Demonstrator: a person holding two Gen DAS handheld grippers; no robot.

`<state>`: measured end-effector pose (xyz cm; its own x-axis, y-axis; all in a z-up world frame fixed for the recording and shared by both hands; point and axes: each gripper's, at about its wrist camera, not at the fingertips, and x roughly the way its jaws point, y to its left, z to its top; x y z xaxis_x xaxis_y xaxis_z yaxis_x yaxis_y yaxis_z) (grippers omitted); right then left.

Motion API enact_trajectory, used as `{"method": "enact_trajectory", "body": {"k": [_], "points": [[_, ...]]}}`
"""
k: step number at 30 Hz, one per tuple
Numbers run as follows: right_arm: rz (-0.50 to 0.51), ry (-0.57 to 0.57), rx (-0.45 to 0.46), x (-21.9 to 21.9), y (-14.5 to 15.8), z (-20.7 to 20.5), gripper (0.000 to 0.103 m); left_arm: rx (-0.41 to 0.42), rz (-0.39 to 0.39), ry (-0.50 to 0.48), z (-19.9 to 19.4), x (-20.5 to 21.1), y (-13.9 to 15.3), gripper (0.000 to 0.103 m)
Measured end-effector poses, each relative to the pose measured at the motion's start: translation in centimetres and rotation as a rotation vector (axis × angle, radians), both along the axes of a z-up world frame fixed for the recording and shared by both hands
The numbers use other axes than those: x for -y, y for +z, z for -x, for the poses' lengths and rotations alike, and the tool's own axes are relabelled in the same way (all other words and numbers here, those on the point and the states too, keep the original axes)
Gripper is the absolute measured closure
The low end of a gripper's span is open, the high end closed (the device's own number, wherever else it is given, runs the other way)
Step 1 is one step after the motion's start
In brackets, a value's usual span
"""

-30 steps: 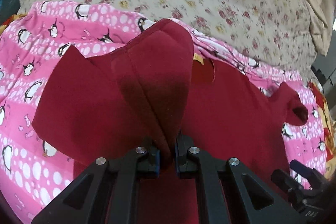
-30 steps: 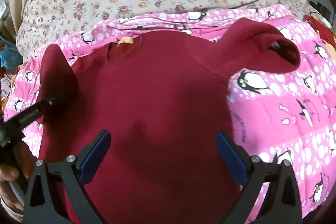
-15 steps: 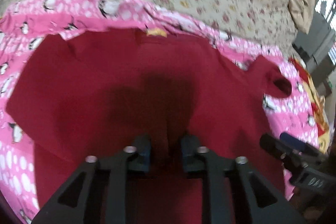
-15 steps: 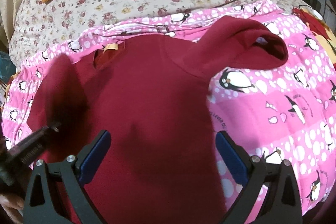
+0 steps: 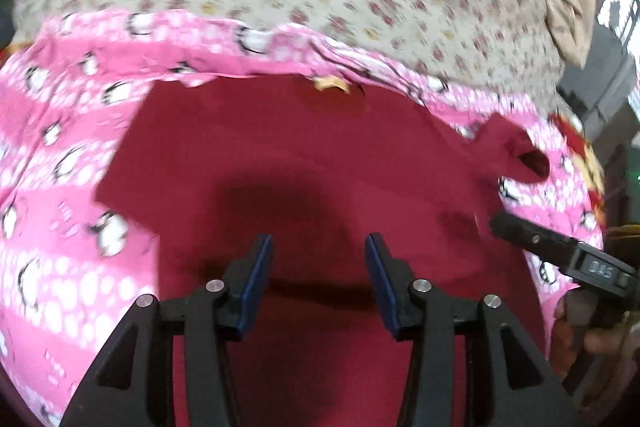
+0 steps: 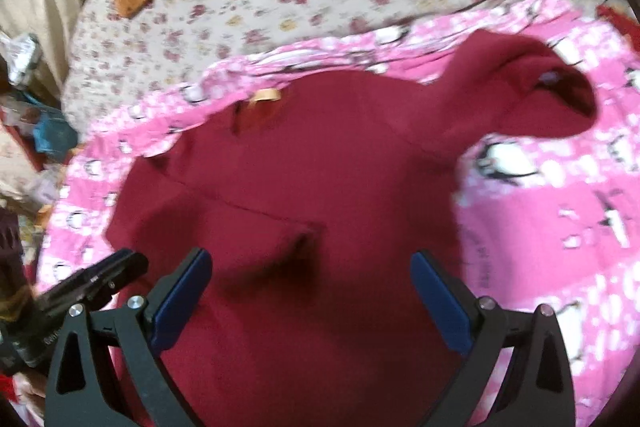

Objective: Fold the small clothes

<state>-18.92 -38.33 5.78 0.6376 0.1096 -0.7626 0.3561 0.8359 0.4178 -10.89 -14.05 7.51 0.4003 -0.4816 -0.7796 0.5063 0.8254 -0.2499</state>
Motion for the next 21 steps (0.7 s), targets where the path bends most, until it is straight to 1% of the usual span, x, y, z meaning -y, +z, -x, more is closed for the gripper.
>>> {"method": "enact_trajectory", "body": {"k": [2, 4, 5, 7, 8, 9, 10, 12, 13, 15, 16, 17, 19, 21], "points": [[-0.033, 0.034, -0.020, -0.4, -0.6, -0.6, 0.005, -0.035, 0.033, 0.061, -0.7, -2.1, -0.3, 0.076], [-0.019, 0.057, -0.043, -1.0, -1.2, -1.1, 0.010, -0.055, 0.053, 0.123, -1.6, -4.0, -0.8, 0.076], [-0.006, 0.069, -0.054, -1.3, -1.5, -1.4, 0.013, -0.063, 0.046, 0.163, -2.2, -5.1, -1.3, 0.076], [0.058, 0.084, -0.075, -2.1, -2.2, -1.8, 0.016, -0.075, 0.037, 0.227, -3.4, -6.9, -2.1, 0.076], [0.096, 0.090, -0.076, -2.4, -2.3, -1.9, 0.021, -0.076, 0.037, 0.244, -3.6, -7.4, -2.3, 0.076], [0.156, 0.103, -0.076, -3.0, -2.3, -2.1, 0.032, -0.079, 0.035, 0.276, -4.1, -8.2, -2.6, 0.076], [0.203, 0.117, -0.078, -3.5, -2.2, -2.3, 0.040, -0.089, 0.037, 0.315, -4.6, -9.0, -2.9, 0.076], [0.291, 0.144, -0.074, -4.4, -2.0, -2.6, 0.079, -0.115, 0.064, 0.367, -4.9, -10.4, -3.4, 0.076], [0.323, 0.161, -0.071, -4.7, -1.8, -2.7, 0.085, -0.133, 0.084, 0.395, -5.3, -11.1, -3.7, 0.076], [0.352, 0.189, -0.072, -4.9, -1.4, -2.9, 0.092, -0.135, 0.092, 0.427, -5.6, -11.6, -3.7, 0.076], [0.358, 0.205, -0.069, -4.7, -1.0, -3.1, 0.093, -0.127, 0.087, 0.439, -5.6, -11.6, -3.6, 0.076], [0.356, 0.211, -0.056, -4.3, -0.5, -3.3, 0.096, -0.119, 0.079, 0.444, -5.6, -11.5, -3.6, 0.076], [0.367, 0.199, -0.013, -3.2, 1.1, -3.7, 0.097, -0.109, 0.053, 0.447, -5.8, -11.2, -3.6, 0.076], [0.413, 0.167, 0.022, -2.1, 3.0, -4.2, 0.097, -0.111, 0.029, 0.444, -5.9, -10.9, -3.9, 0.076]]}}
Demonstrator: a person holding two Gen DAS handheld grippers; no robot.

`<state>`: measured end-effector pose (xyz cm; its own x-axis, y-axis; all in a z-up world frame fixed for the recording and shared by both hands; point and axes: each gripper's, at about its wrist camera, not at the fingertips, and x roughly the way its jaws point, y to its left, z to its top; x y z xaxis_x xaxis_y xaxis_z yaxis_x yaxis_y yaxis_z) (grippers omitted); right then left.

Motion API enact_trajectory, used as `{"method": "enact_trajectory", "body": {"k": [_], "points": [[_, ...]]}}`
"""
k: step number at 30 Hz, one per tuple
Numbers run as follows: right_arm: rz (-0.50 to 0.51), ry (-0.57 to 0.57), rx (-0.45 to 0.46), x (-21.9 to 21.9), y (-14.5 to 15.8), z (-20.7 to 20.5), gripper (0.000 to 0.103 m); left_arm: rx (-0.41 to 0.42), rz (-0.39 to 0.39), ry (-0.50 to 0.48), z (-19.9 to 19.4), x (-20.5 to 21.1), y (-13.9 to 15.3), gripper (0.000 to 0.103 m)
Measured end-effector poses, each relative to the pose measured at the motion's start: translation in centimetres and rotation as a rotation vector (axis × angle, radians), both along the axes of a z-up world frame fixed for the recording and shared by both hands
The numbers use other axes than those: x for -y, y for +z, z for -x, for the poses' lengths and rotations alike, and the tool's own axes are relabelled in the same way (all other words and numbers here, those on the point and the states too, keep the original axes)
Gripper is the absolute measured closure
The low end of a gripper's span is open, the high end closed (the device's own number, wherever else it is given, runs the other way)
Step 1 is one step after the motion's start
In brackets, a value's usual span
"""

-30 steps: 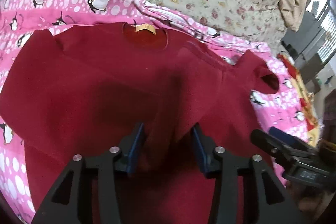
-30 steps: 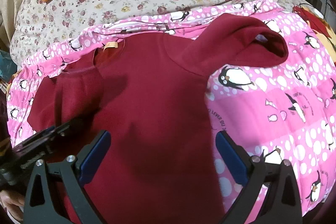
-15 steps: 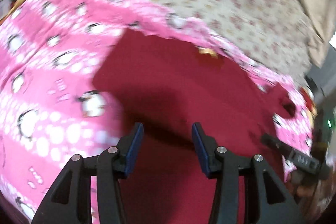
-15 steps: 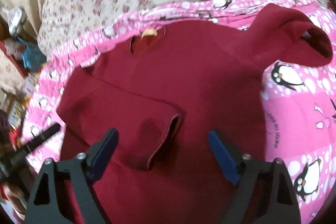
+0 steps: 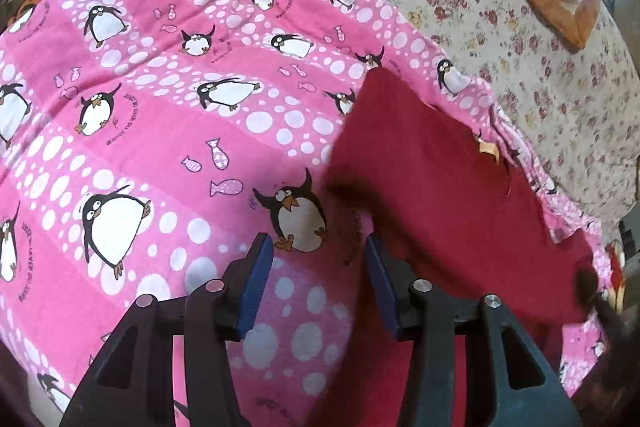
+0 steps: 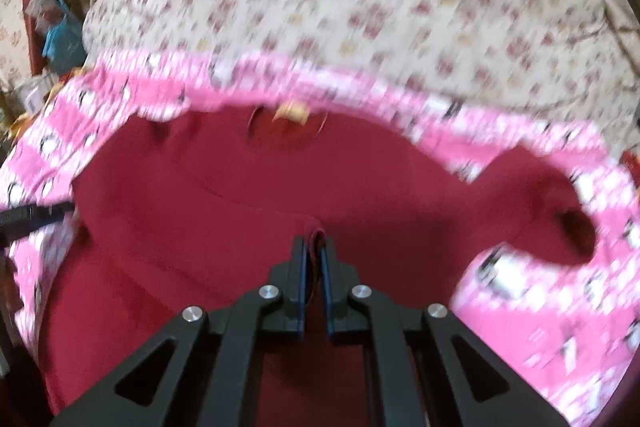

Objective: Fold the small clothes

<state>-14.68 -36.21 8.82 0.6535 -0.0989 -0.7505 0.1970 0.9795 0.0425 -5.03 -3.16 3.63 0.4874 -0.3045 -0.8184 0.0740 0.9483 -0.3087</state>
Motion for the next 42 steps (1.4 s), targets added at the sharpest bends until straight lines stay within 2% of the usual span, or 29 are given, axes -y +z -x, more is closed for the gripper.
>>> {"method": "enact_trajectory", "body": {"k": [4, 8, 12, 16, 19, 21, 23, 26, 31, 36, 37, 40, 42], "points": [[0.110, -0.060, 0.050, 2.2, 2.4, -1.2, 0.097, -0.013, -0.034, -0.001, -0.4, 0.3, -0.8, 0.076], [0.127, -0.122, 0.049, 5.0, 2.5, -2.3, 0.097, -0.002, -0.057, -0.005, -0.4, 0.6, -0.8, 0.076], [0.153, -0.192, -0.011, 7.6, -0.1, -3.6, 0.097, 0.008, -0.067, -0.009, -0.4, 0.9, -0.9, 0.076], [0.143, -0.219, -0.130, 9.3, -4.7, -4.9, 0.096, 0.015, -0.053, -0.008, -0.6, 0.9, -0.8, 0.076], [0.090, -0.217, -0.140, 9.6, -5.6, -4.3, 0.080, 0.019, -0.032, -0.004, -0.7, 0.8, -0.8, 0.076], [0.044, -0.223, -0.107, 9.7, -5.0, -3.3, 0.054, 0.028, -0.008, -0.002, -0.8, 0.7, -0.5, 0.076], [0.024, -0.221, -0.087, 9.3, -4.2, -2.5, 0.042, 0.040, 0.023, -0.003, -0.7, 0.7, -0.2, 0.076], [0.008, -0.190, -0.073, 8.1, -3.2, -1.1, 0.038, 0.063, 0.099, -0.016, -0.9, 0.9, 0.5, 0.075], [-0.026, -0.130, -0.091, 6.5, -2.4, 1.3, 0.034, 0.046, 0.167, -0.059, -2.2, 2.5, 0.5, 0.069], [-0.055, -0.091, -0.081, 5.7, -1.6, 2.1, 0.034, 0.010, 0.108, -0.094, -3.8, 4.9, -1.0, 0.069], [-0.067, -0.082, -0.075, 5.6, -1.4, 2.1, 0.034, -0.004, 0.101, -0.094, -4.1, 5.0, -1.4, 0.070], [-0.111, -0.059, -0.059, 5.2, -1.1, 1.8, 0.034, -0.007, 0.108, -0.088, -4.6, 4.6, -2.0, 0.094], [-0.131, -0.048, -0.056, 5.0, -1.3, 1.5, 0.034, -0.013, 0.139, -0.081, -4.9, 4.0, -2.1, 0.100]]}}
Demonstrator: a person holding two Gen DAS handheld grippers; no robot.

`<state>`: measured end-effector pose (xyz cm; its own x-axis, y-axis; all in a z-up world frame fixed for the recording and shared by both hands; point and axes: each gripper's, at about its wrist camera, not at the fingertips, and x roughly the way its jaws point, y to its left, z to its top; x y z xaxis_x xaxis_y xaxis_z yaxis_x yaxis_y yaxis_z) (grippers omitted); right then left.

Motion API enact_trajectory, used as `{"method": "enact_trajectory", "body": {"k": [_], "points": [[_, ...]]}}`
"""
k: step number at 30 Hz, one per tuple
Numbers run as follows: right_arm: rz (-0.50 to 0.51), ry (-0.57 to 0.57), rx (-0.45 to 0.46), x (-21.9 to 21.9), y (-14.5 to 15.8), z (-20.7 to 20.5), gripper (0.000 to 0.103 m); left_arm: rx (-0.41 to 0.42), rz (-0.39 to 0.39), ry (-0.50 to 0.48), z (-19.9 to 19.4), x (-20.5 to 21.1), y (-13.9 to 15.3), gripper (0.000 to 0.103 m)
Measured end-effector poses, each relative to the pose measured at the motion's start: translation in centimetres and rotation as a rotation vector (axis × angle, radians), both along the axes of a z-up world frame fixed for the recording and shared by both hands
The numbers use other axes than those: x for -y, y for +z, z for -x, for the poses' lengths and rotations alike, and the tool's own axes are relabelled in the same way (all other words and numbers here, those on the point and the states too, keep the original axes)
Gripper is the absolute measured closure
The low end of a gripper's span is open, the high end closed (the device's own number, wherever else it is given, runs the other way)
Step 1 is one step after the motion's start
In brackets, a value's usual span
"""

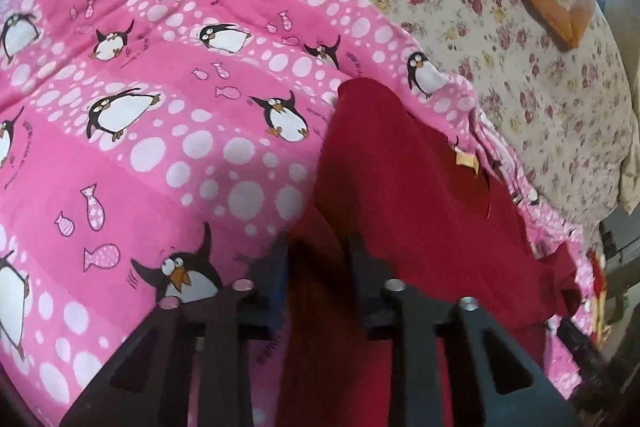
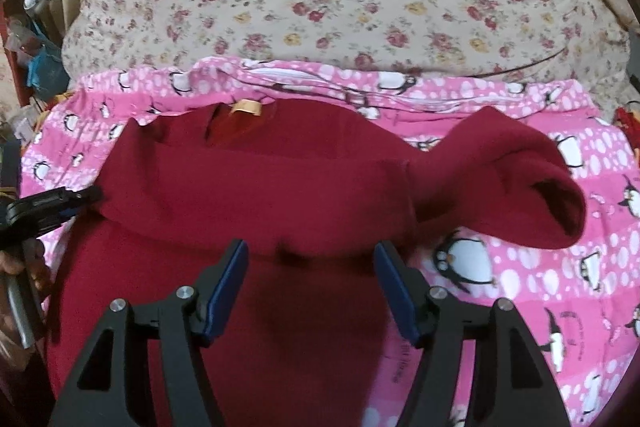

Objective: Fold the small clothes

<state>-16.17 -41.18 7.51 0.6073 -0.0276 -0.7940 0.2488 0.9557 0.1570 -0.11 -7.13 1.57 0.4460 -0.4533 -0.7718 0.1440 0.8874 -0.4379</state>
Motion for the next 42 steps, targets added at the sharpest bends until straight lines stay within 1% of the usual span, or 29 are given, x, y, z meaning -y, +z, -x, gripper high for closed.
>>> {"method": "enact_trajectory", "body": {"k": [2, 5, 7, 10, 11, 13, 15, 18, 21, 24, 26, 30, 31, 33, 34, 35, 36, 39, 42], "points": [[-0.015, 0.003, -0.008, -0.2, -0.5, -0.4, 0.034, -0.009, 0.021, 0.018, 0.0, -0.5, -0.1, 0.103], [-0.056, 0.006, -0.028, -0.6, -1.4, -0.9, 0.034, -0.028, 0.067, 0.050, 0.4, -1.4, -0.6, 0.103], [-0.080, 0.024, -0.032, -1.0, -1.7, -1.3, 0.034, -0.018, 0.058, 0.039, 0.4, -1.2, -0.7, 0.103], [-0.066, 0.054, -0.035, -2.0, -1.7, -2.2, 0.034, -0.029, 0.078, 0.044, 0.3, -1.4, -0.7, 0.103], [-0.066, 0.056, -0.038, -2.2, -1.8, -2.5, 0.034, -0.044, 0.102, 0.051, 0.1, -1.7, -0.9, 0.103], [-0.085, 0.056, -0.042, -2.6, -1.9, -2.6, 0.034, -0.055, 0.119, 0.057, 0.1, -1.9, -1.0, 0.103], [-0.099, 0.063, -0.051, -3.0, -2.3, -2.6, 0.034, -0.052, 0.104, 0.061, 0.3, -1.9, -0.8, 0.103], [-0.093, 0.067, -0.069, -3.5, -2.5, -2.4, 0.034, -0.030, 0.057, 0.055, 1.2, -1.6, 0.0, 0.103], [-0.109, 0.088, -0.056, -4.1, -2.1, -2.4, 0.034, -0.009, 0.029, 0.052, 2.4, -1.8, 1.0, 0.103], [-0.121, 0.130, -0.028, -5.2, -1.3, -3.2, 0.034, 0.000, 0.006, 0.043, 4.5, -2.5, 2.1, 0.102], [-0.142, 0.170, -0.006, -6.1, -0.9, -4.5, 0.034, 0.027, -0.025, 0.047, 5.8, -3.2, 3.0, 0.094], [-0.150, 0.237, 0.032, -8.4, 0.0, -8.5, 0.034, 0.106, -0.058, 0.090, 7.2, -4.6, 4.8, 0.091], [-0.154, 0.262, 0.042, -9.1, 0.2, -10.0, 0.034, 0.114, -0.058, 0.097, 7.3, -4.9, 5.0, 0.091], [-0.157, 0.303, 0.046, -10.6, 0.3, -12.6, 0.036, 0.113, -0.034, 0.119, 7.3, -5.9, 5.2, 0.091], [-0.153, 0.332, 0.048, -11.5, 0.2, -14.2, 0.038, 0.104, -0.014, 0.132, 7.1, -6.5, 5.1, 0.091], [-0.142, 0.357, 0.048, -12.3, 0.1, -15.5, 0.043, 0.096, -0.003, 0.142, 7.0, -6.8, 5.1, 0.091], [-0.117, 0.390, 0.043, -13.4, -0.2, -17.2, 0.048, 0.088, 0.003, 0.155, 6.9, -7.2, 5.0, 0.091], [-0.058, 0.428, 0.015, -15.5, -1.2, -20.8, 0.056, 0.086, 0.006, 0.186, 6.5, -8.5, 5.0, 0.091], [-0.108, 0.476, -0.007, -16.6, -2.3, -23.3, 0.057, 0.088, 0.004, 0.211, 6.2, -9.7, 4.9, 0.091]]}}
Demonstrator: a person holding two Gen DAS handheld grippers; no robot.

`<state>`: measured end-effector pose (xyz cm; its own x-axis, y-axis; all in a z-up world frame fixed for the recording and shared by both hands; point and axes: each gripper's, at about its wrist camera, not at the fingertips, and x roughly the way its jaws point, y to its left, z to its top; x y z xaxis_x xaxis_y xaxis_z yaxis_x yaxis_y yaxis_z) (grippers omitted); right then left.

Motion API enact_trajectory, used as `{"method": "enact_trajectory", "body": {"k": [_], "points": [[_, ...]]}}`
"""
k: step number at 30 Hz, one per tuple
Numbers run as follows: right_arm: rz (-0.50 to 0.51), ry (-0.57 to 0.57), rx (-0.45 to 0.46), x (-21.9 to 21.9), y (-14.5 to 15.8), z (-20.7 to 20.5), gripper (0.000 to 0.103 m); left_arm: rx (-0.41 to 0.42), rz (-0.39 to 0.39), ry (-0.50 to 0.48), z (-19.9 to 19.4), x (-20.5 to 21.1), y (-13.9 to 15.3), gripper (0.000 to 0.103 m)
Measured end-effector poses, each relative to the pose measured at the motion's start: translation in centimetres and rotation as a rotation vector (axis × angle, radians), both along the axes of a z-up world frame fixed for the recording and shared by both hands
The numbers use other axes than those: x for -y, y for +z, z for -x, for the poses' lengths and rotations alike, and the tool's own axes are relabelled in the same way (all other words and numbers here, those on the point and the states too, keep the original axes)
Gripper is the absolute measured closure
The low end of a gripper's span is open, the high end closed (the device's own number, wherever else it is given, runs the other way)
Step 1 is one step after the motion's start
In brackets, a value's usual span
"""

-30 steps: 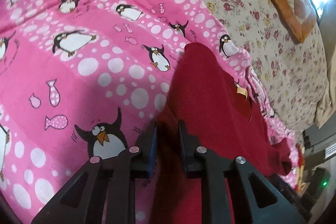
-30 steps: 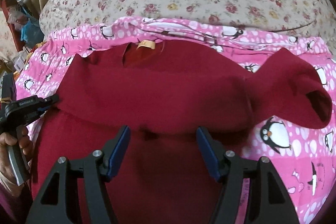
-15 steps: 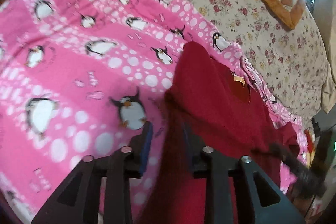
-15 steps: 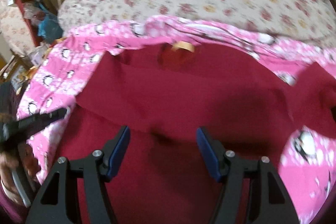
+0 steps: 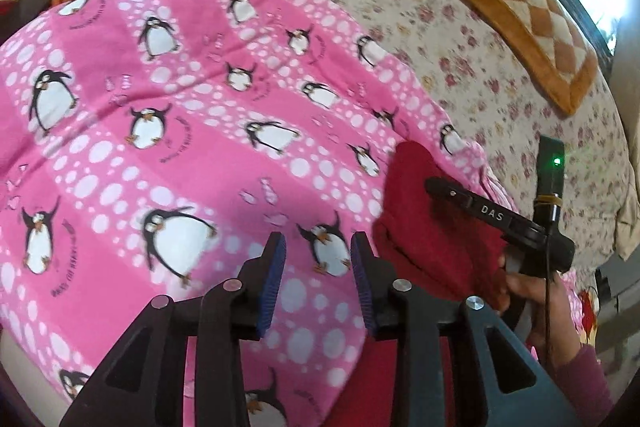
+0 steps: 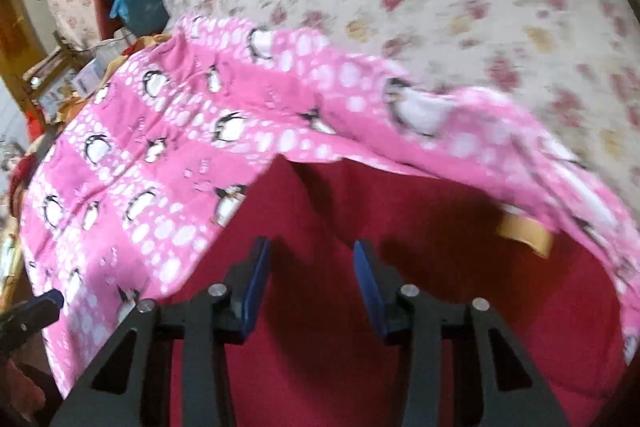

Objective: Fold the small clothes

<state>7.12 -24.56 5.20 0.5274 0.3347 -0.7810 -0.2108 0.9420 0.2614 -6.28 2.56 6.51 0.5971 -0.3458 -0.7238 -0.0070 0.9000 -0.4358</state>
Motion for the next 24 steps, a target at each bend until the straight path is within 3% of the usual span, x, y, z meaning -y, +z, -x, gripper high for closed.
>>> {"method": "enact_trajectory", "body": {"k": [2, 3, 4, 5, 8, 12, 19, 24], "points": [[0.007, 0.036, -0.007, -1.2, -0.6, -1.1, 0.059, -0.004, -0.001, 0.016, -0.1, -0.7, -0.2, 0.091], [0.028, 0.044, -0.010, -1.7, -0.9, -1.6, 0.066, -0.011, -0.002, 0.027, -0.2, -1.1, -0.4, 0.091], [0.045, 0.050, -0.018, -2.2, -1.3, -2.1, 0.075, -0.015, -0.002, 0.032, -0.3, -1.4, -0.5, 0.091], [0.050, 0.059, -0.024, -2.6, -1.5, -2.5, 0.094, -0.021, 0.003, 0.040, -0.3, -1.7, -0.6, 0.091], [0.102, 0.072, 0.005, -4.0, -1.5, -2.9, 0.098, -0.022, 0.001, 0.048, -0.3, -2.1, -0.8, 0.091], [0.103, 0.058, 0.064, -4.3, -0.6, -2.9, 0.098, -0.030, 0.002, 0.041, -0.4, -1.8, -1.0, 0.091], [0.170, 0.058, 0.045, -5.9, -2.7, -3.8, 0.096, -0.027, -0.020, 0.027, -0.6, -1.1, -1.0, 0.091], [0.053, 0.027, 0.064, -3.5, -0.4, -1.6, 0.068, -0.037, -0.013, 0.037, -0.7, -1.2, -1.1, 0.091]]}}
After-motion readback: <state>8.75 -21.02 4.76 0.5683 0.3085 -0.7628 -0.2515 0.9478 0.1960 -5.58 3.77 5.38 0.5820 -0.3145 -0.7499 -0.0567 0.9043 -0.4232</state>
